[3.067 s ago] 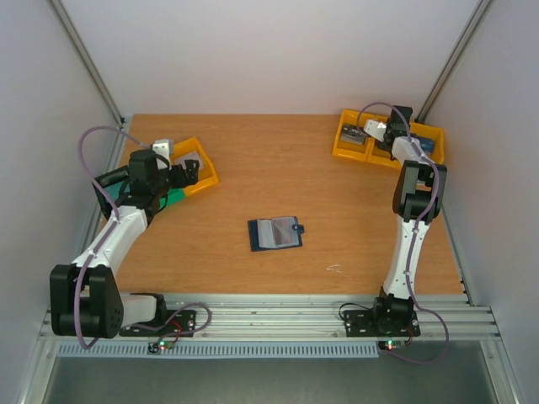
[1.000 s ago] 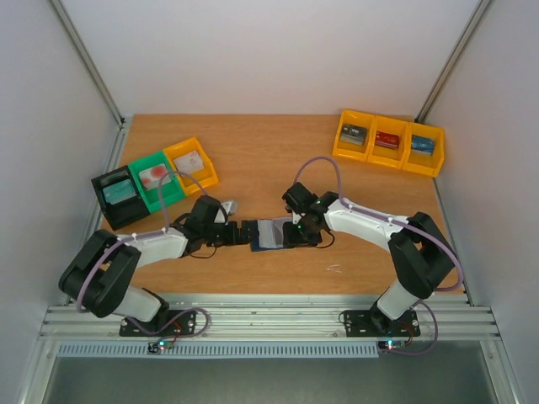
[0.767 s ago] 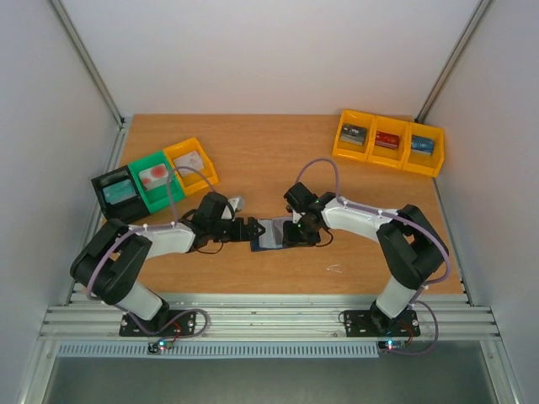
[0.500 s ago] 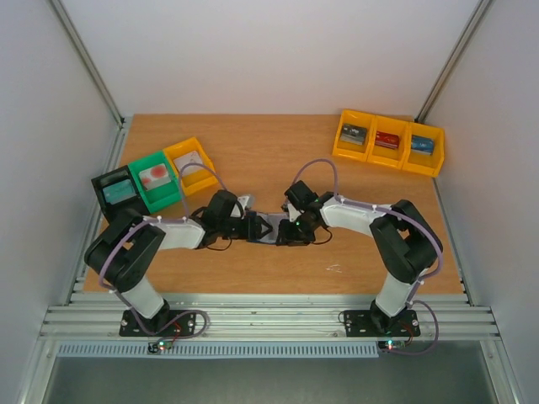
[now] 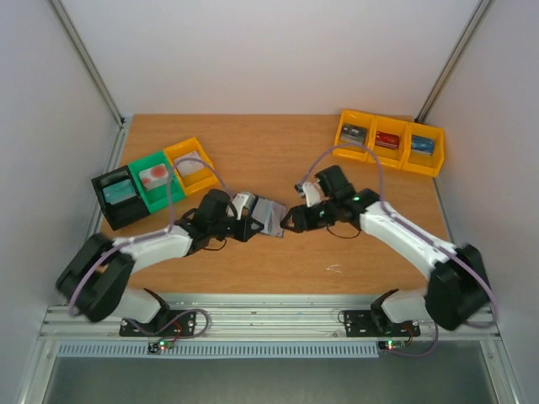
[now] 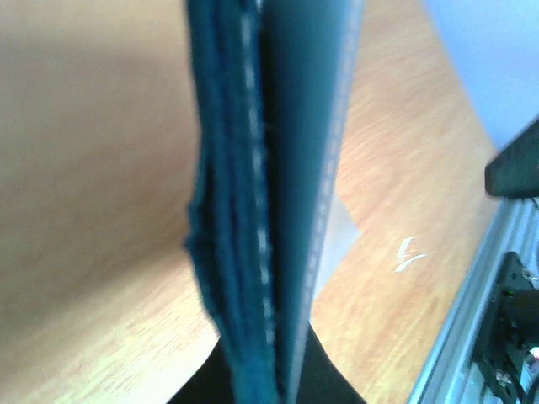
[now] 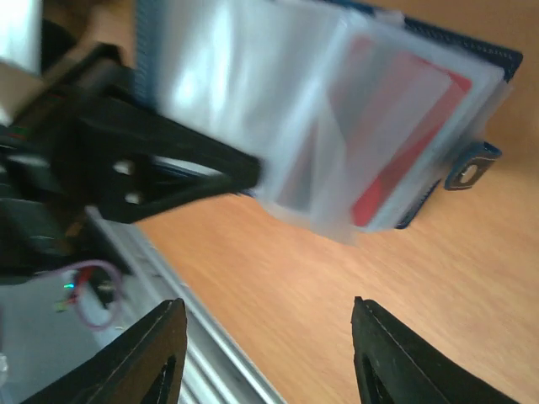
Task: Take the credit cards out of the card holder
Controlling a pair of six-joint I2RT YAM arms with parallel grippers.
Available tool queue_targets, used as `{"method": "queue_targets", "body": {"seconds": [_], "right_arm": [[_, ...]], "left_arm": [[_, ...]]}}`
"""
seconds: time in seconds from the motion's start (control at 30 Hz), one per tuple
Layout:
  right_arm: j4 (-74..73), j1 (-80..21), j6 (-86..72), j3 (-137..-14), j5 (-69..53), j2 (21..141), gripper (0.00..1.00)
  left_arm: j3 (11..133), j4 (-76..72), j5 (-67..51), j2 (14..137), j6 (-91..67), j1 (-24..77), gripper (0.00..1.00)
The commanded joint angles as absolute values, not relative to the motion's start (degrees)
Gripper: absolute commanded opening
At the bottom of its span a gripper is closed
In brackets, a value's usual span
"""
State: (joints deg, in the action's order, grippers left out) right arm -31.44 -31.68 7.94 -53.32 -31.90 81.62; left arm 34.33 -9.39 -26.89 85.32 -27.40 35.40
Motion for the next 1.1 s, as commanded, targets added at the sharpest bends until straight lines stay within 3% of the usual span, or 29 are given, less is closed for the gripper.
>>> {"method": "queue_targets", "body": {"seconds": [0.0, 0.23, 0.47, 0.87, 1.07], "right_arm": [[-40.07, -30.86, 17.92, -61.71, -37.92, 70.3, 0.58], [-42.02, -30.4, 18.18, -72.6, -37.19, 62.83, 0.72], [-42.3, -30.41, 19.62, -77.31, -36.27, 58.92, 0.85], [-40.34, -31.5, 20.81, -81.71, -40.62, 63.72, 0.85], [-38.64, -31.71, 20.29, -81.81, -39.09, 65.52, 0.75]], "left_arm": [[37.17, -6.66, -27.52, 69.93, -14.19, 34.98, 0.0], [42.39, -0.28, -30.39, 52.51, -11.54, 34.37, 0.0], [47.95, 1.22, -37.17, 44.67, -11.93, 34.37, 0.0], [49.53, -1.48, -41.66, 43.88, -12.43, 34.18, 0.0], [50.15, -1.8, -44.14, 44.02, -11.92, 34.19, 0.0]]}}
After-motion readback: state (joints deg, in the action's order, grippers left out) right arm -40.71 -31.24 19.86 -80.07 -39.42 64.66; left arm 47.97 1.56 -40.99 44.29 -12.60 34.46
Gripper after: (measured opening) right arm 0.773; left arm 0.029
